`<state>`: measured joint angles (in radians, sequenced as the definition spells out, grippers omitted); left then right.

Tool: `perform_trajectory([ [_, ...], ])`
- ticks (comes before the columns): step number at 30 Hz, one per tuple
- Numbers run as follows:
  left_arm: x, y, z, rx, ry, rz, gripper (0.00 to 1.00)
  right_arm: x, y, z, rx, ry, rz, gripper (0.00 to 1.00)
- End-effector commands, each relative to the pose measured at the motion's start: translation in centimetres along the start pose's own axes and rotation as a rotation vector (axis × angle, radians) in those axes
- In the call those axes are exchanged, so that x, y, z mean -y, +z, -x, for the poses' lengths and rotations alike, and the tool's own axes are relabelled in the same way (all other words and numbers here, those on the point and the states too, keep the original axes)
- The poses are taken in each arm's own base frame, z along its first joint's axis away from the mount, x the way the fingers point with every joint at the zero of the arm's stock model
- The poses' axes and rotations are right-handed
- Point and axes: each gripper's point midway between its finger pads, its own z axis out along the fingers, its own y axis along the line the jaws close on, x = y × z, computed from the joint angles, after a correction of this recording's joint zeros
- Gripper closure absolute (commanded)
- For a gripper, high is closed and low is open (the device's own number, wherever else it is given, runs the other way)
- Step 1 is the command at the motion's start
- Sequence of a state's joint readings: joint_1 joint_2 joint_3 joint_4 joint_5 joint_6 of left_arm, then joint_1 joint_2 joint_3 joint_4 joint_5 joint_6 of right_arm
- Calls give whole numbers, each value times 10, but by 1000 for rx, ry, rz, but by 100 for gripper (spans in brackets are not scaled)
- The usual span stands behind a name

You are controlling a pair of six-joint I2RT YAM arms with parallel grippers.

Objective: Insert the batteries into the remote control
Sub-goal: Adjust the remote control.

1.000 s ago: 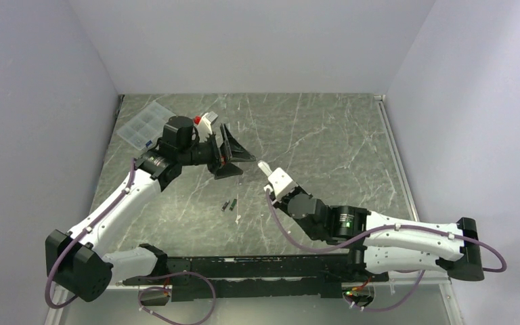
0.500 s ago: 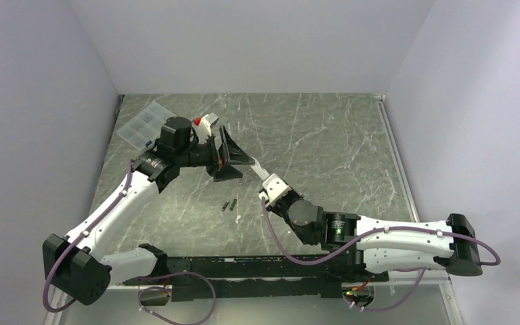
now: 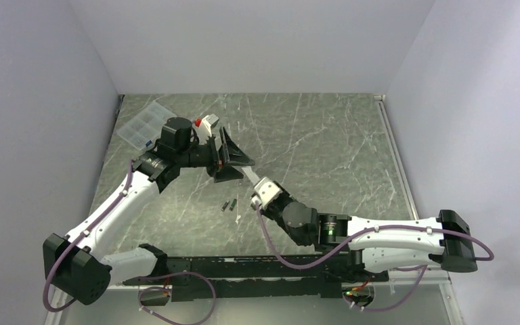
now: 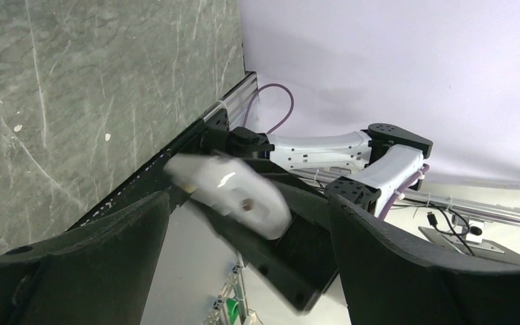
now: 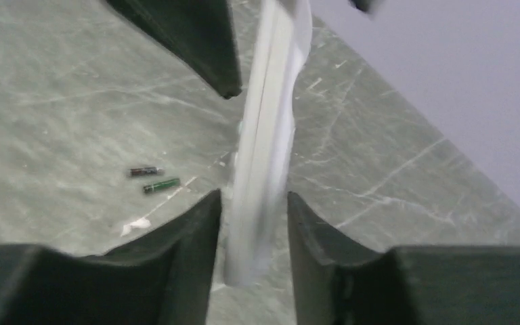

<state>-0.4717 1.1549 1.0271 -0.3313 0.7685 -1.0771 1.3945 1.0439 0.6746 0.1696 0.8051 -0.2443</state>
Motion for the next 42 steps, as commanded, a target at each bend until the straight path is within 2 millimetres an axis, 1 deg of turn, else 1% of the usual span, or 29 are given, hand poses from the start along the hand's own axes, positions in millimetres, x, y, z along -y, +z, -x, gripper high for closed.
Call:
perform_trajectory([
  [1,13,-4,5,13,54,-14,9,23,-1,32,68,-515,-17,97],
  [2,11,-4,5,13,55,-10,9,36,-4,31,37,-616,-66,100],
  [4,9,-4,5,16,56,-2,10,41,-5,31,19,-682,-94,100],
  [6,8,-4,5,18,56,3,10,42,-6,32,14,-724,-109,100],
  [13,7,-3,5,19,54,2,11,41,-10,38,32,-705,-93,100],
  [19,6,0,7,13,44,-1,12,35,-10,43,52,-696,-85,100],
  [22,3,4,9,14,40,0,17,31,-10,47,66,-682,-74,100],
  [26,3,9,11,1,28,-25,32,26,-9,48,68,-682,-66,100],
  [30,4,10,11,-1,24,-34,45,24,-9,48,76,-659,-59,100],
  [32,4,10,11,-4,23,-40,54,24,-10,48,81,-643,-58,100],
  [36,5,10,9,-9,22,-52,79,26,-11,47,81,-623,-62,100],
  [38,5,10,9,-9,19,-53,98,27,-12,46,82,-612,-61,100],
  [40,4,11,9,-11,18,-55,100,27,-14,45,81,-595,-60,99],
  [42,3,11,8,-9,15,-58,100,28,-15,45,83,-568,-53,86],
])
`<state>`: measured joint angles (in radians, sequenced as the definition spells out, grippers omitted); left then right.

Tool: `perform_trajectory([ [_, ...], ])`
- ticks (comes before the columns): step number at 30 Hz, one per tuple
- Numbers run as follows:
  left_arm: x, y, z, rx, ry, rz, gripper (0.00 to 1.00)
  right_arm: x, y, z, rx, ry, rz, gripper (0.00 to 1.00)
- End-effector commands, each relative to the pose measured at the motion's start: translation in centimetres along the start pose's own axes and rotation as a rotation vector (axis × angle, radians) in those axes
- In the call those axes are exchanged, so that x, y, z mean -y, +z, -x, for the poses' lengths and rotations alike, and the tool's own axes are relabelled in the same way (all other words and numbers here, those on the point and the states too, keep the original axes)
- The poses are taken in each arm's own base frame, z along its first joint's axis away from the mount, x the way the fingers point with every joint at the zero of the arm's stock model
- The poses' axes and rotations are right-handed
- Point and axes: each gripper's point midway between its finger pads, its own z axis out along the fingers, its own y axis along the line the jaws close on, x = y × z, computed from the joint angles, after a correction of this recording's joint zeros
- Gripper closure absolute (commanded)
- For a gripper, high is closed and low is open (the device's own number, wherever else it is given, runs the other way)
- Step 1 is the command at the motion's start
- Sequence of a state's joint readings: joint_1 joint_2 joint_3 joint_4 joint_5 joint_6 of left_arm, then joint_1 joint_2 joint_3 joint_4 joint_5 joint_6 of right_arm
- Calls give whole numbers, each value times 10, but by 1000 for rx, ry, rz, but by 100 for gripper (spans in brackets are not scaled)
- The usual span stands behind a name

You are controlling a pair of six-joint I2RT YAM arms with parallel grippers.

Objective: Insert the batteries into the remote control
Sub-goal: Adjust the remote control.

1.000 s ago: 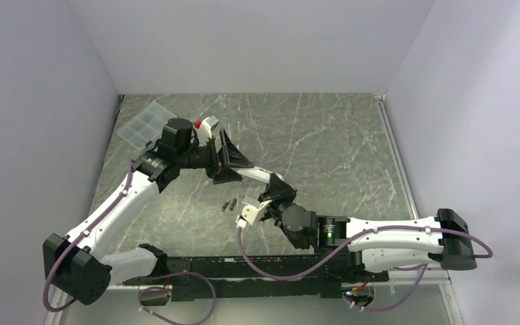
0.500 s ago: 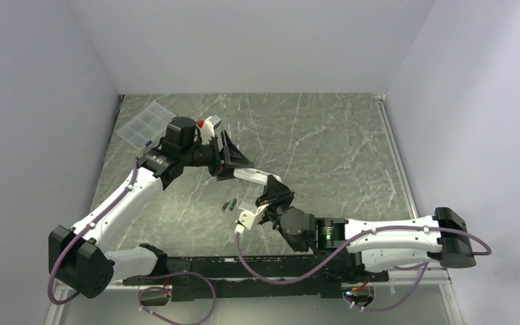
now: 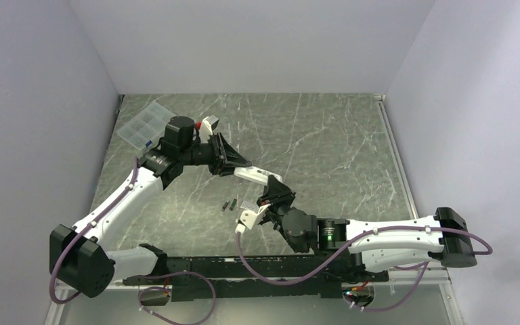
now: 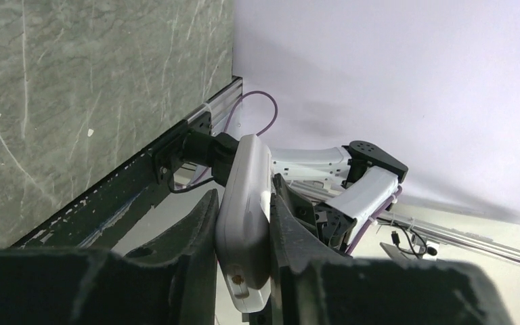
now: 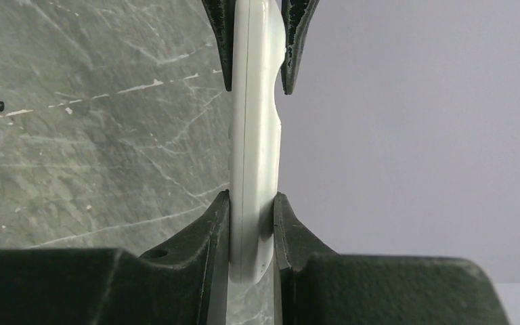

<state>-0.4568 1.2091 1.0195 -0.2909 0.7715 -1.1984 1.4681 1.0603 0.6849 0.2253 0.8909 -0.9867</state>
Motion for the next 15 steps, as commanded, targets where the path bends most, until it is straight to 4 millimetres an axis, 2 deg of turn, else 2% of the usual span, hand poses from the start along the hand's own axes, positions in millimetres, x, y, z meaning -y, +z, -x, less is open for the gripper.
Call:
perform_trajectory([
  [1,10,0,-5,-15,156,-75,100,19,-6,10,48,159,-31,82],
  [4,10,-1,-6,-8,159,-80,100,21,-11,8,56,201,-22,71],
  [10,14,-2,-7,-10,162,-108,100,21,-17,4,68,249,-8,65],
  [15,14,-2,-7,-6,167,-113,100,17,-20,2,61,274,28,54],
])
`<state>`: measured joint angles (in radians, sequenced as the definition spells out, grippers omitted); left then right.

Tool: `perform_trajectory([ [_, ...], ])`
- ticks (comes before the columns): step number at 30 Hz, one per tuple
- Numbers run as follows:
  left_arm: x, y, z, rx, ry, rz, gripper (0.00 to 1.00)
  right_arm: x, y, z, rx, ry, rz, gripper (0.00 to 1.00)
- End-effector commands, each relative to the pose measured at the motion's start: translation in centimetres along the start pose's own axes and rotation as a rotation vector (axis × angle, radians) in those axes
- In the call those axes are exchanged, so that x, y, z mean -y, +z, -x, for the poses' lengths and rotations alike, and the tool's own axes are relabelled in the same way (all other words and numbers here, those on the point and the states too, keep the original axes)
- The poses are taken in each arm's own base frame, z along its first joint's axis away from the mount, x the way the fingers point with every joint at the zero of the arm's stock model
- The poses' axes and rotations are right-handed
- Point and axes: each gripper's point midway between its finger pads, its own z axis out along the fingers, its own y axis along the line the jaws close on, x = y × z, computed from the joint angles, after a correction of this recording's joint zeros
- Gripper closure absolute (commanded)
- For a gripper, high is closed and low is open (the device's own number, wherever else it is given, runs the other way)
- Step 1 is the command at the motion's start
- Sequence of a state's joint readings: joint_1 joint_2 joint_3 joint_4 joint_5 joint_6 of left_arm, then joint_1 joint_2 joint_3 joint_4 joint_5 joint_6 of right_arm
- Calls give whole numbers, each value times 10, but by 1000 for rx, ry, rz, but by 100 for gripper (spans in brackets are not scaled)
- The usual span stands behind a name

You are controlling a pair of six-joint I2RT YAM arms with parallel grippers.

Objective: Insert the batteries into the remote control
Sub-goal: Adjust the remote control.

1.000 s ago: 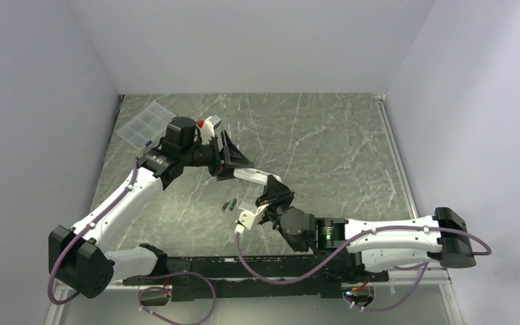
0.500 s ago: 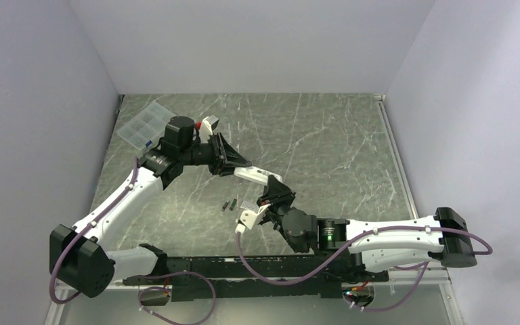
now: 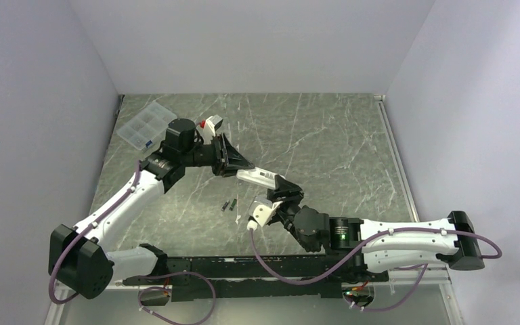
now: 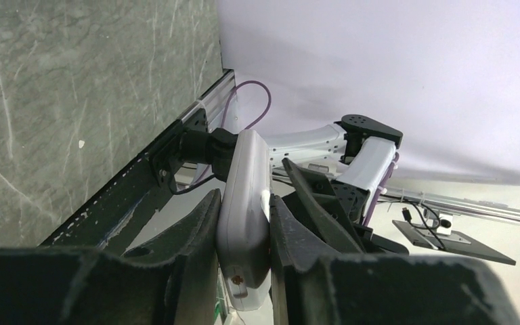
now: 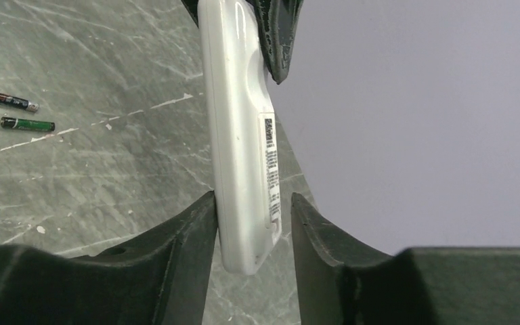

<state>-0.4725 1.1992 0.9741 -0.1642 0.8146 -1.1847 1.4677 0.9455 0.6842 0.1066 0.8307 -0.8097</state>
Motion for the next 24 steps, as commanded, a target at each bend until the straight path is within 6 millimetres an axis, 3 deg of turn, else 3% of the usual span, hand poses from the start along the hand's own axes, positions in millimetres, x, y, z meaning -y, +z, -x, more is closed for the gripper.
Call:
perform_trajectory([
  [1,6,-4,1,20,87,-32,100,10,-7,7,24,113,0,51],
  [11,-3,-5,-1,28,130,-12,100,4,-34,21,118,314,185,36],
  [19,-11,-5,-4,12,179,-9,100,27,-48,25,77,543,165,25],
  [24,-11,-9,-6,24,249,-16,100,38,-50,19,-53,699,110,17],
])
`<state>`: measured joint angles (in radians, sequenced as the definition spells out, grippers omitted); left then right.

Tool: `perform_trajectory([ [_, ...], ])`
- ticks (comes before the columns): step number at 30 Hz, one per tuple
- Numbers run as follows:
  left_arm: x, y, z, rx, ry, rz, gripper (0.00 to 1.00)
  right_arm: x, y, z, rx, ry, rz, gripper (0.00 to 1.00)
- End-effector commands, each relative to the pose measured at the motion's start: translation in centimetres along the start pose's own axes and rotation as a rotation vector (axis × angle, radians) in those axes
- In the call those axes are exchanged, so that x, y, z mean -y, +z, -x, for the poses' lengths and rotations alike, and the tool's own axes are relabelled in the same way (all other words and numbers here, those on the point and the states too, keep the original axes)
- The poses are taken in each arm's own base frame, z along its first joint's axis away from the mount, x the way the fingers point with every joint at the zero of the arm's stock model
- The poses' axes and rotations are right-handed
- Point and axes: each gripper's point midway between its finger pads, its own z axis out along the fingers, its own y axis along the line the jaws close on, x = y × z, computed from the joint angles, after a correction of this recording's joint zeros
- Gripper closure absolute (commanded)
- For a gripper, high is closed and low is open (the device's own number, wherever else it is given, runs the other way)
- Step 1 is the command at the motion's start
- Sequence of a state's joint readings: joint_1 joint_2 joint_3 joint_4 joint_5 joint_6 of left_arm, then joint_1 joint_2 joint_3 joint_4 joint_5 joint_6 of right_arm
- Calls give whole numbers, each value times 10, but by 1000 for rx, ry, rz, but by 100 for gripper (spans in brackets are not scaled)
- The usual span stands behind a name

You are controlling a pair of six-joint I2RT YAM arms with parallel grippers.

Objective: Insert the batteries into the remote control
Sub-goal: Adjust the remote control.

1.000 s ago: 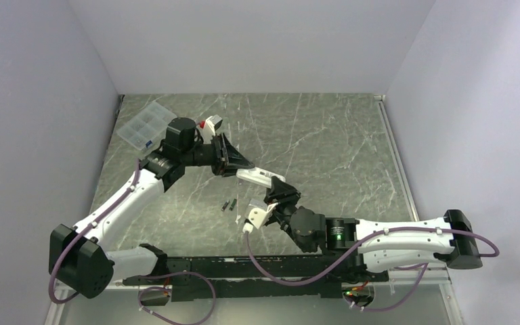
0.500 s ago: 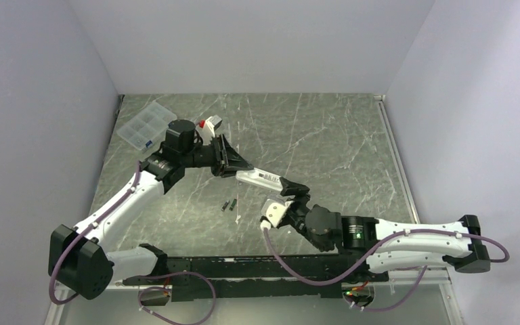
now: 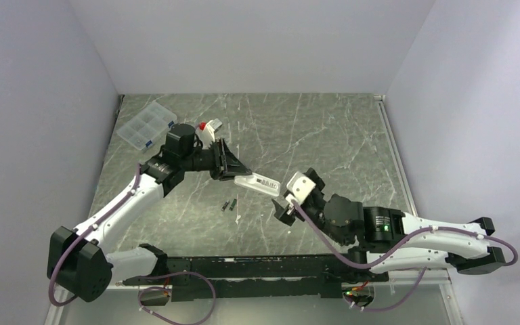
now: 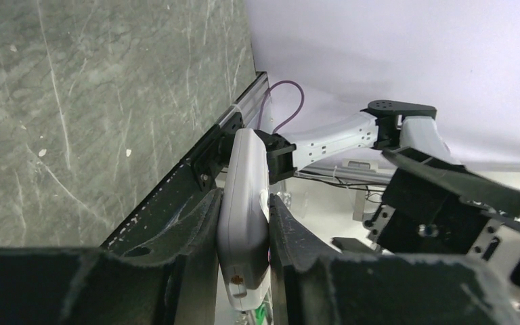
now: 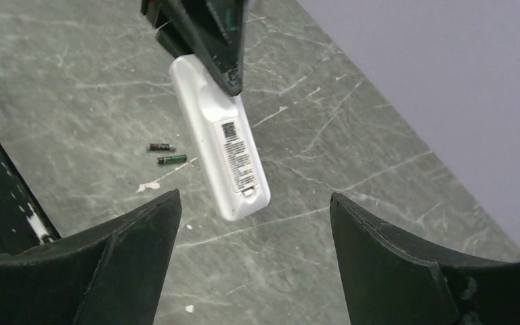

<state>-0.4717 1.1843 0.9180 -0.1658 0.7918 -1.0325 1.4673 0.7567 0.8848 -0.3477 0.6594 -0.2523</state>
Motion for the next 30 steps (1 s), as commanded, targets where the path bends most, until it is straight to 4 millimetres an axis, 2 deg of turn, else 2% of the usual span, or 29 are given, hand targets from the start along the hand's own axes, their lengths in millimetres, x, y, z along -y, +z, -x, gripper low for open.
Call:
perform_trajectory([
  [1,15,-11,-2,24,142,-50,100,17,-6,5,-91,224,-109,17],
  [7,14,-16,-7,30,220,-63,100,23,2,-1,-187,458,-117,20],
  [9,10,-17,-8,37,236,-57,100,28,5,1,-177,574,-79,21],
  [14,6,-18,-11,55,250,-65,100,24,8,8,-146,789,37,23],
  [22,6,-22,-11,91,285,-70,100,10,16,6,-149,977,155,24],
  [30,8,-31,-9,173,319,-68,100,-2,21,9,-81,1159,287,25],
])
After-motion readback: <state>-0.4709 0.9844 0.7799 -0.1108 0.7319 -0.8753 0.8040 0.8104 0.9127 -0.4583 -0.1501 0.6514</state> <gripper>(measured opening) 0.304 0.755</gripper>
